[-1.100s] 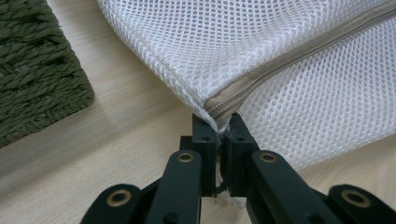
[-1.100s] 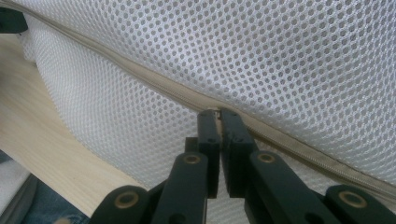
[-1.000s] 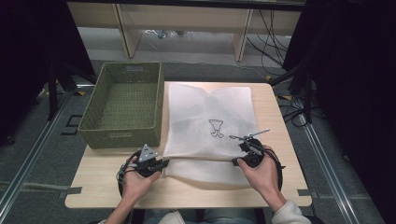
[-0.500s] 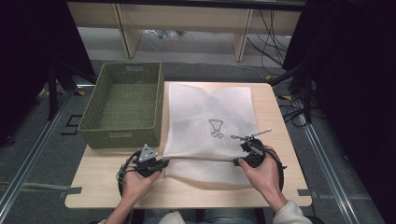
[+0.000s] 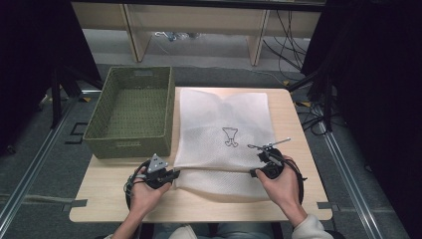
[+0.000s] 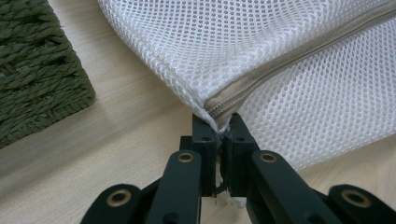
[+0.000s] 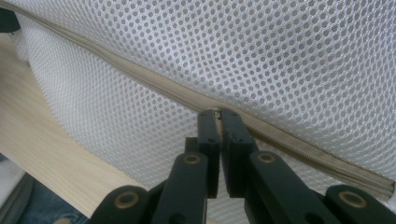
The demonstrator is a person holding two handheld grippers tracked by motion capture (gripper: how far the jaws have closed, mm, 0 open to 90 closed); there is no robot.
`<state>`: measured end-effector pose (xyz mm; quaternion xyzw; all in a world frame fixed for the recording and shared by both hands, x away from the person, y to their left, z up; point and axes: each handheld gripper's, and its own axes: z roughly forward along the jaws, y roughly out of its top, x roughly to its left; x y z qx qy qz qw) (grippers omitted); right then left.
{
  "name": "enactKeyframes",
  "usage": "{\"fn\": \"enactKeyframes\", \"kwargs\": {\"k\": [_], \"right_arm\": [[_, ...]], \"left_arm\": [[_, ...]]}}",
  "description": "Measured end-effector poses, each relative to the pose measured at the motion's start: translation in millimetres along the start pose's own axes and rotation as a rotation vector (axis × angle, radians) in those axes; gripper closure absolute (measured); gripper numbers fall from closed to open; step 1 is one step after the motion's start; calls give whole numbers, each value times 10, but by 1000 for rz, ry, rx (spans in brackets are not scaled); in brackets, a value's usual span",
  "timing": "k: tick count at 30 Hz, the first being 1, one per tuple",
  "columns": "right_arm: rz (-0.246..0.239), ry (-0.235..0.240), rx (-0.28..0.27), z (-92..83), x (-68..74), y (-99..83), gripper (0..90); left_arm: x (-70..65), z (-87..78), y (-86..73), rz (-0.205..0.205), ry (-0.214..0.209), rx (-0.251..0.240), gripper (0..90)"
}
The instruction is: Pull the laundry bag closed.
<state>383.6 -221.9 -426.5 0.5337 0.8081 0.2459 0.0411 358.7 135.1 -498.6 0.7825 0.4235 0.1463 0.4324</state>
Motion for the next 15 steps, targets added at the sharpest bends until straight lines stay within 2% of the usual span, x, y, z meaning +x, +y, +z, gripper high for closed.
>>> {"fn": "enactKeyframes", "kwargs": {"k": [1, 2, 3, 4, 5, 6, 8, 13, 15], "right_arm": [[-22, -1, 3, -4, -21, -6, 884], [-18, -3, 3, -8, -19, -11, 884], [17, 0, 10, -5, -1, -8, 884], [-1, 4, 3, -2, -14, -10, 884], [6, -3, 6, -3, -10, -10, 884], [-8, 2, 2, -3, -21, -15, 884], [12, -4, 0, -11, -19, -19, 884], [-4, -5, 3, -2, -43, -25, 884], [12, -7, 7, -8, -45, -27, 884]], "left_arm": [[-1, 0, 0, 0, 1, 0, 845], [1, 0, -1, -2, 0, -1, 845], [0, 1, -1, -5, -1, -1, 845], [0, 0, 0, -1, 0, 0, 845], [-1, 2, 0, -2, 1, -1, 845], [-1, 2, 0, -1, 3, 0, 845], [1, 3, 0, 0, 2, 0, 845], [0, 2, -3, -2, 2, -1, 846], [1, 2, -1, 1, 3, 1, 845]]}}
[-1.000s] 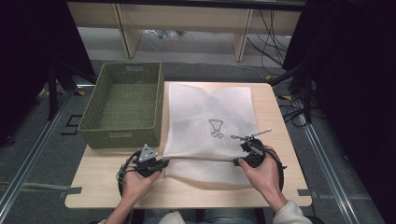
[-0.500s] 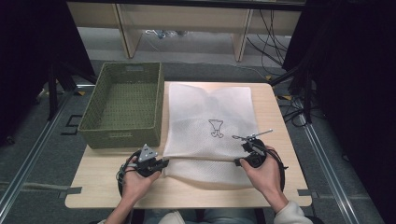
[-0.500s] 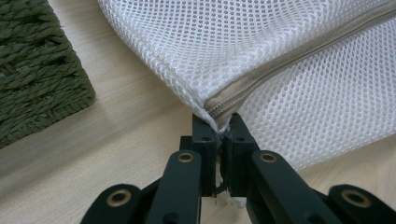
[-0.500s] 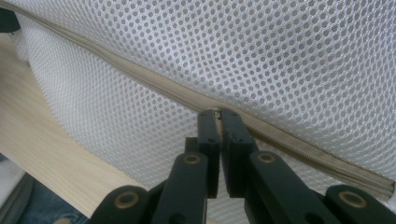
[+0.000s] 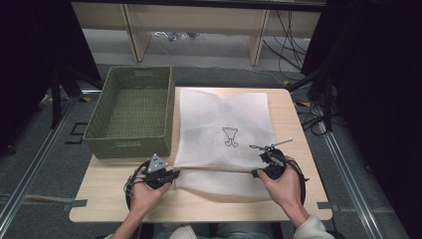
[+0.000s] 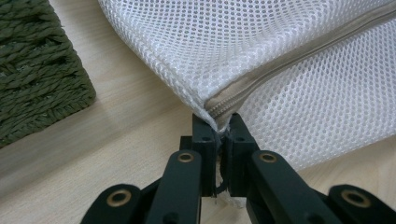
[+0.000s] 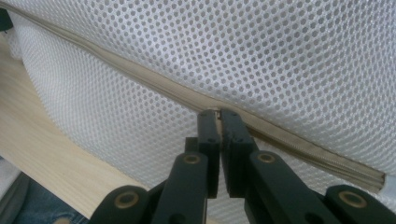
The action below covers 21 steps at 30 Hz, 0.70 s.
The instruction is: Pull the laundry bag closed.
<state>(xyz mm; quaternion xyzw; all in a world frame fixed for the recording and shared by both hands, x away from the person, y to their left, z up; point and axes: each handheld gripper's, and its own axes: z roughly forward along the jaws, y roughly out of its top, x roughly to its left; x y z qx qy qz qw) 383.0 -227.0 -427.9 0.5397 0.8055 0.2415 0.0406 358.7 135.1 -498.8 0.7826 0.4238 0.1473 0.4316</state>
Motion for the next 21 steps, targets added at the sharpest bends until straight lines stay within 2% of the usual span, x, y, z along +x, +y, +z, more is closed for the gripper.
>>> {"fn": "enactKeyframes", "kwargs": {"k": [1, 2, 3, 5, 8, 14, 16, 19, 21], "right_arm": [[23, 3, 9, -12, 9, -5, 884], [-11, 6, -1, -6, -20, -9, 884], [-16, 3, 6, -9, -30, -8, 884], [0, -8, 6, -8, -25, -10, 884], [-14, 5, -5, -8, -41, -14, 884], [36, -6, 7, -25, -23, -29, 884], [30, -16, 6, -28, -26, -31, 884], [48, -9, 11, -30, -18, -31, 884], [43, -6, -3, -34, -22, -39, 884]], "left_arm": [[-1, 1, -1, -2, 0, 0, 845], [0, 1, -1, -2, 0, -1, 845], [1, 0, 0, -1, 0, 0, 845], [3, -2, 2, 2, 1, 0, 845], [1, 0, -1, 1, 3, -1, 845], [0, 2, -1, 1, 3, 0, 845], [0, 2, -1, 0, 3, -1, 845], [1, 1, 0, 3, 3, 0, 845], [1, 0, 0, 2, 2, 0, 845]]}}
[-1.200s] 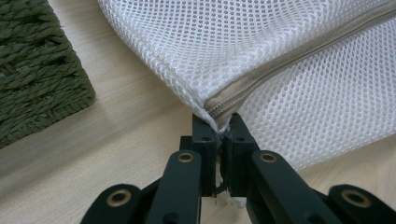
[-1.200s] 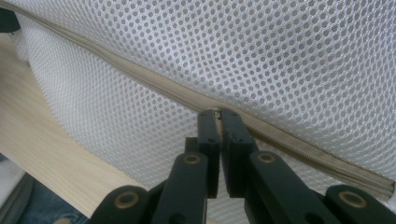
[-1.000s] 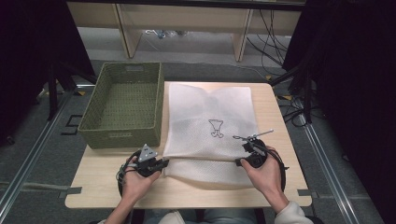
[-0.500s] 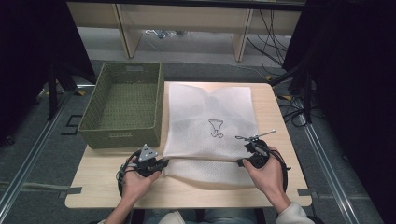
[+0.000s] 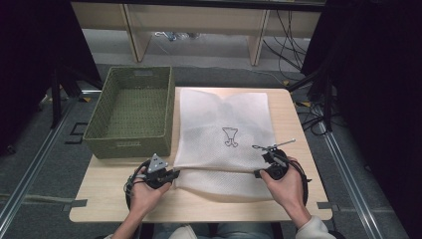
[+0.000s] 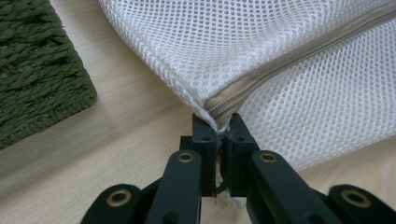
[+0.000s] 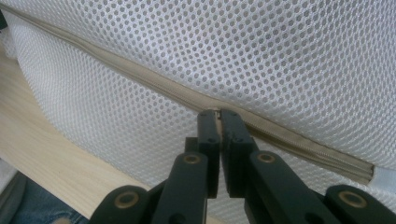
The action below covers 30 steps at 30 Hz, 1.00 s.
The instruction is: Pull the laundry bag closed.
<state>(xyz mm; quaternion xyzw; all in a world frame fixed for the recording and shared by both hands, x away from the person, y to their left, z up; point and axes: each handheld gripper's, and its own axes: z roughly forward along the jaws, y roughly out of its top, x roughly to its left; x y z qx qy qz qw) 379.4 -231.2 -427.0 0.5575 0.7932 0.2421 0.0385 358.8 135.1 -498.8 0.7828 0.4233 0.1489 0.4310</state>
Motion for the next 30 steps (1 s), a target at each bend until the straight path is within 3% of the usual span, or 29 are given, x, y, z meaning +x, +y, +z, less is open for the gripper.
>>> {"fn": "enactKeyframes", "kwargs": {"k": [2, 6, 8, 9, 10, 11, 19, 23, 26, 27, 28, 30], "right_arm": [[4, 1, 14, -4, 3, 2, 884], [-35, 3, -3, -6, -51, -2, 884], [-2, 3, 14, -18, -27, -3, 884], [-29, 0, 4, -5, -50, 0, 884], [-27, -8, 5, -5, -56, -2, 884], [-20, -6, 4, -7, -58, -3, 884], [-6, -6, 8, -13, -73, -11, 884], [-40, -3, 9, -18, -96, -18, 884], [-20, -10, 13, -18, -88, -21, 884], [-14, 0, 14, -26, -93, -25, 884], [-7, -10, 9, -26, -95, -27, 884], [-26, -7, 0, -27, -135, -40, 884]], "left_arm": [[1, -1, 0, 1, 1, 1, 845], [-2, 1, 0, 2, 1, -2, 845], [2, 0, 0, 2, 1, 0, 845], [3, -1, -1, 0, 1, 0, 845], [-7, 7, -3, -15, 0, -12, 845], [2, -2, 0, 1, 0, 0, 845], [2, -1, 0, -1, 0, 0, 845], [2, -2, 0, -1, 0, 0, 845], [-5, 6, -2, -16, 0, -14, 845], [5, -3, 0, 2, 5, 0, 845], [-5, 5, -2, -14, 4, -14, 845], [-4, 6, -3, -13, 4, -12, 845]]}}
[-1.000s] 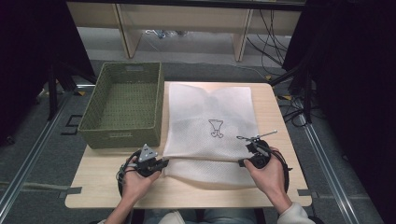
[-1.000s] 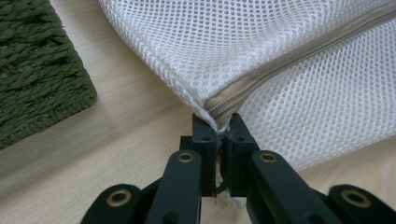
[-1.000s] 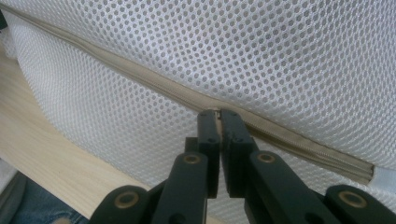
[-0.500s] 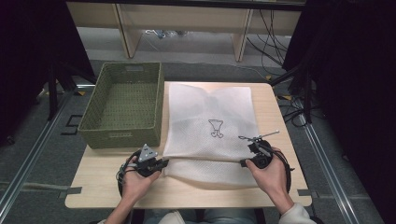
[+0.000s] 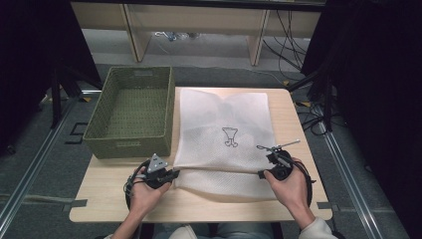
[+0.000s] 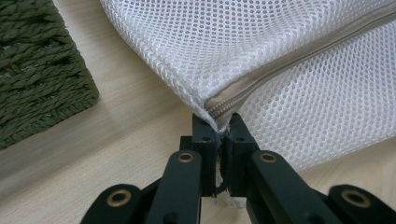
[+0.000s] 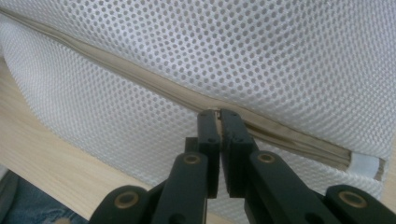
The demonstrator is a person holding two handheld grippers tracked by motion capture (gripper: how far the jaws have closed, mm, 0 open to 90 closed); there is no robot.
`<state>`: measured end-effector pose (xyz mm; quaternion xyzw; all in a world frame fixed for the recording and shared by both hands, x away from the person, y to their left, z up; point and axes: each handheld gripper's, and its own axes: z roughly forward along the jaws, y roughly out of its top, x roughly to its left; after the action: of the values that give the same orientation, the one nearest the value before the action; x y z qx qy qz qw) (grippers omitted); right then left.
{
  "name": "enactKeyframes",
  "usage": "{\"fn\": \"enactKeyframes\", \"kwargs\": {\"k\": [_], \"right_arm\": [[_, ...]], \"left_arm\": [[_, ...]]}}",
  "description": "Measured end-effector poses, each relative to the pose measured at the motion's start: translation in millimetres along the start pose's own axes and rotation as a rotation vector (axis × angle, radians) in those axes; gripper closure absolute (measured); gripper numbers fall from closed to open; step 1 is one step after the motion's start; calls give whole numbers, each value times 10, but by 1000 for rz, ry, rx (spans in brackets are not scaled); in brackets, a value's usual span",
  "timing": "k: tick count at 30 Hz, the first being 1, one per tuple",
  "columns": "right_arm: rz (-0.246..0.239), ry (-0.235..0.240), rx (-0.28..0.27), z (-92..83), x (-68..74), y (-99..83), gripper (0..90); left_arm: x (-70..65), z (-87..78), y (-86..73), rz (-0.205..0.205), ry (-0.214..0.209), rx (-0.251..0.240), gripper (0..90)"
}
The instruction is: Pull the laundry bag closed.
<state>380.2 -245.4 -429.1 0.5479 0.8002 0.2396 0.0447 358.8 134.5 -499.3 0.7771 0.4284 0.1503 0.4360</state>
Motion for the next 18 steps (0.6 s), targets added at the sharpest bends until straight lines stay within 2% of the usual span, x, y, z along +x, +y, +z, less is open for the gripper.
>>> {"fn": "enactKeyframes", "kwargs": {"k": [1, 2, 5, 7, 8, 9, 10, 12, 13, 15, 18], "right_arm": [[31, -3, 10, -10, 6, -7, 884], [29, -3, 14, -20, -2, -17, 884], [20, 0, 17, -17, -8, -17, 884], [50, -1, 27, -31, 16, -18, 884], [47, 1, 27, -33, 9, -19, 884], [66, -1, 32, -38, 25, -19, 884], [47, -5, 15, -24, 4, -24, 884], [83, 3, 33, -41, 18, -26, 884], [53, 3, 15, -27, -5, -29, 884], [56, 0, 17, -28, 1, -27, 884], [49, -4, 19, -26, -8, -31, 884]], "left_arm": [[7, -7, 1, 15, 1, 13, 845], [-2, 2, 0, -2, -3, 2, 845], [9, -8, 3, 15, 1, 12, 845], [2, -2, 1, 3, 0, 2, 845], [10, -7, 2, 14, 2, 11, 845], [-2, 2, 0, -4, -1, -3, 845], [-1, 2, -1, -5, -5, -4, 845], [9, -7, 2, 13, 1, 10, 845], [10, -7, 2, 14, 1, 11, 845], [2, -1, 0, 0, 1, 0, 845], [9, -9, 3, 14, 0, 11, 845]]}}
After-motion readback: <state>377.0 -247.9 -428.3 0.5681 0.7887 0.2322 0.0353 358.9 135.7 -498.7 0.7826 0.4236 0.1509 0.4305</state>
